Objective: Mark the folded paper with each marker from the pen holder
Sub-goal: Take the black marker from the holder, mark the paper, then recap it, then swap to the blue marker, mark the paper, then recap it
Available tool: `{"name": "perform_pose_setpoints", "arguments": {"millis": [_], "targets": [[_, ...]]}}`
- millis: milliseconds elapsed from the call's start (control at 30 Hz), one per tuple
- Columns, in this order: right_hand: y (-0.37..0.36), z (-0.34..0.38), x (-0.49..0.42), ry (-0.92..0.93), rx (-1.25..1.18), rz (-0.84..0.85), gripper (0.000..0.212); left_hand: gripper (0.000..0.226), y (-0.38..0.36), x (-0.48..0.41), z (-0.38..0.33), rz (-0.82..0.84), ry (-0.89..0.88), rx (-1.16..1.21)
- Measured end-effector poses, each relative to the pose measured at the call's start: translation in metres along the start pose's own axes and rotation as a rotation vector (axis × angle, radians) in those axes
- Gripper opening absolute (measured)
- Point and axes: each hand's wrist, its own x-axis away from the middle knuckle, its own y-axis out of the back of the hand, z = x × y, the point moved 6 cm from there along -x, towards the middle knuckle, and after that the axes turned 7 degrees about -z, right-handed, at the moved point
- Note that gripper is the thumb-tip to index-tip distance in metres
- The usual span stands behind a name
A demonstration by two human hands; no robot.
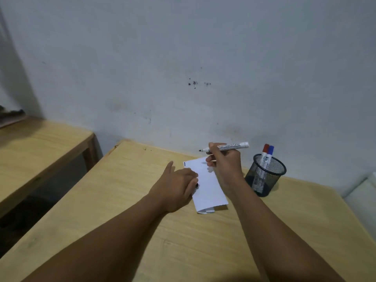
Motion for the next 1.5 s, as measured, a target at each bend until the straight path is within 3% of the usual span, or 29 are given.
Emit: {"name": "perform_pose_setpoints", "arguments": {"millis": [167, 333, 500, 867, 1067, 1267, 1367, 1500], "targets": [[0.031, 0.039, 0.03, 0.009, -0.028, 0.016, 0.009, 0.039, 0.023, 0.014, -0.013, -0.255, 0.049, 0.014], [0.054, 0.085, 0.055, 0.06, -0.08, 0.035, 0.005, 0.014, 0.062, -0.008, -0.044, -0.349, 0.272, 0.613], [0.075, 0.125, 0.078, 0.136, -0.098, -0.01, 0.012, 0.015, 0.095, -0.023, -0.09, -0.397, 0.22, 0.753], [0.113, 0.157, 0.098, 0.159, 0.127, 0.04, 0.025, 0.011, 0.112, -0.033, -0.139, -0.326, 0.088, 0.66], [0.121, 0.152, 0.097, 0.067, 0.003, -0.088, 0.031, 0.014, 0.12, -0.035, -0.161, -0.563, -0.038, 0.547], [0.131, 0.136, 0.086, -0.145, 0.011, -0.071, 0.036, 0.012, 0.118, -0.044, -0.171, -0.687, -0.194, 0.16], [0.146, 0.13, 0.072, -0.166, 0.091, -0.233, 0.051, 0.012, 0.122, -0.065, -0.175, -0.583, -0.149, 0.167], [0.162, 0.141, 0.054, -0.075, 0.267, -0.422, 0.097, 0.016, 0.125, -0.096, -0.182, -0.468, -0.058, 0.249]]}}
